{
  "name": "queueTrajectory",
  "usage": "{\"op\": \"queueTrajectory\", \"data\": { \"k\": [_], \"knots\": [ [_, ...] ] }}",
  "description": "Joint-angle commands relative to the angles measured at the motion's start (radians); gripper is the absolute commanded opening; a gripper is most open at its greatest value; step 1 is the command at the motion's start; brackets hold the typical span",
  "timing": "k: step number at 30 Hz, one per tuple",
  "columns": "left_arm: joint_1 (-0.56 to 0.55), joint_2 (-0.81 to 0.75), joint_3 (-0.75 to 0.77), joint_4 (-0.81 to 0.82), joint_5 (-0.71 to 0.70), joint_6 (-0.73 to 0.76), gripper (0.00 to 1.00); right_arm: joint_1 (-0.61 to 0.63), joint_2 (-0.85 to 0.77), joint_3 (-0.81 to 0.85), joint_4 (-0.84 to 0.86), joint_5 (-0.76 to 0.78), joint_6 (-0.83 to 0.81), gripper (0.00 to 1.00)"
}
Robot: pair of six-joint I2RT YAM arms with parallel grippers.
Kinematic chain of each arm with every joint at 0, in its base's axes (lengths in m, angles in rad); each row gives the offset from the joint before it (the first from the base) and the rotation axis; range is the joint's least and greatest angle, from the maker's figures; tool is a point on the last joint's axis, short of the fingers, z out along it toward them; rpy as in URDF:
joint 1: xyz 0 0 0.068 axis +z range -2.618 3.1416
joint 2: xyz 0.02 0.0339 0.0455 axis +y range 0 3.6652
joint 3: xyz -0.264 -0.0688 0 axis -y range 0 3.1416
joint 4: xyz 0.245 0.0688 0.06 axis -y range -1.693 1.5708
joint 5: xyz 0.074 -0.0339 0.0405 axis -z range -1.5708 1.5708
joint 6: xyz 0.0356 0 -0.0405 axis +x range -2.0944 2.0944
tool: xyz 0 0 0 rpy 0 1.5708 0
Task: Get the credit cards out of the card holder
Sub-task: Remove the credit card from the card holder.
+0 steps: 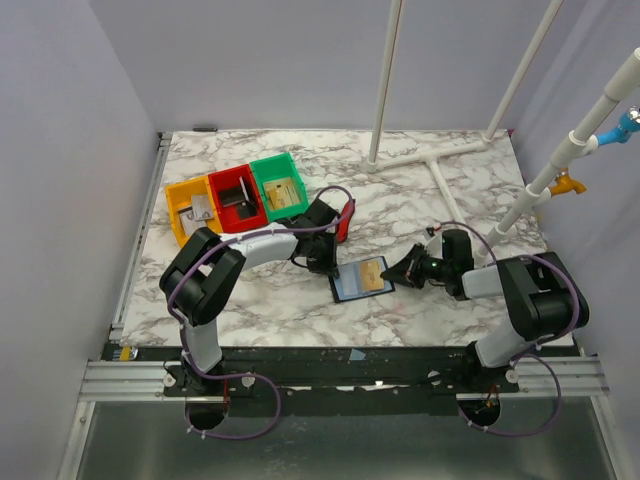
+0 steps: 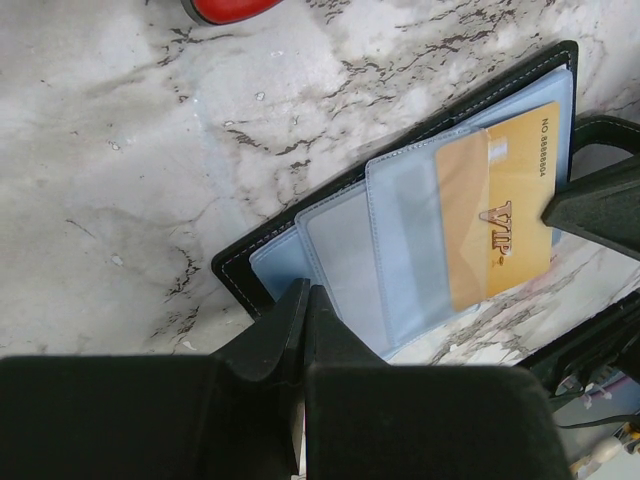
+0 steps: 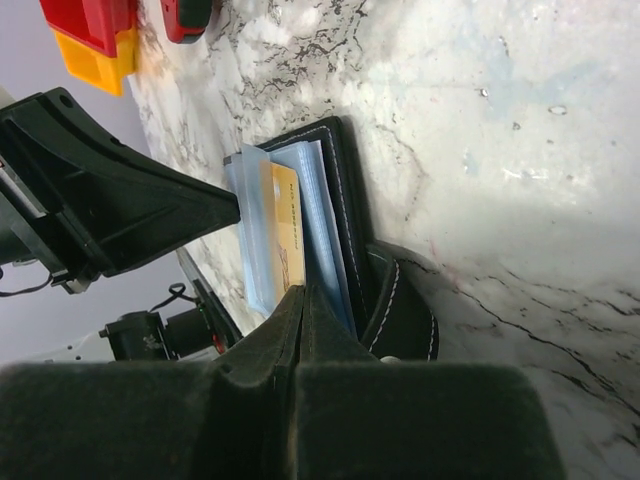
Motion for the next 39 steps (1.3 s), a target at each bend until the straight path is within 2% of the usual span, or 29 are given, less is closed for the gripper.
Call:
{"op": "queueTrajectory", "data": {
  "k": [1,12,24,28,30,32,34,37,39],
  "knots": [
    [0.015,0.031,-0.022,-0.088,-0.051,0.042,0.0,-0.016,-0.033,-0.018,-0.055,0.047,-0.025,0.01],
    [0.015,0.013,0.013,-0.106,-0.05,0.048,0.0,-0.024,-0.169,0.011,-0.212,0.107,-0.066,0.01],
    [0.015,-0.034,0.055,-0.128,-0.024,0.045,0.0,-0.025,-0.224,0.049,-0.264,0.069,-0.052,0.01],
    [0.014,-0.075,0.08,-0.145,-0.014,0.043,0.14,-0.025,-0.241,0.068,-0.269,0.047,-0.034,0.01],
    [0.016,-0.093,0.089,-0.15,-0.005,0.041,0.28,-0.026,-0.247,0.079,-0.271,0.032,-0.026,0.01],
    [0.016,-0.11,0.101,-0.153,0.007,0.039,0.37,-0.024,-0.254,0.089,-0.272,0.021,-0.018,0.01],
    [0.017,-0.122,0.111,-0.15,0.025,0.036,0.53,-0.025,-0.259,0.099,-0.27,0.009,-0.006,0.01],
    [0.026,-0.131,0.117,-0.121,0.084,0.019,0.66,-0.025,-0.269,0.112,-0.266,-0.012,0.016,0.01],
    [0.034,-0.135,0.109,-0.082,0.136,-0.003,0.71,-0.025,-0.272,0.124,-0.261,-0.029,0.035,0.01]
  ]
}}
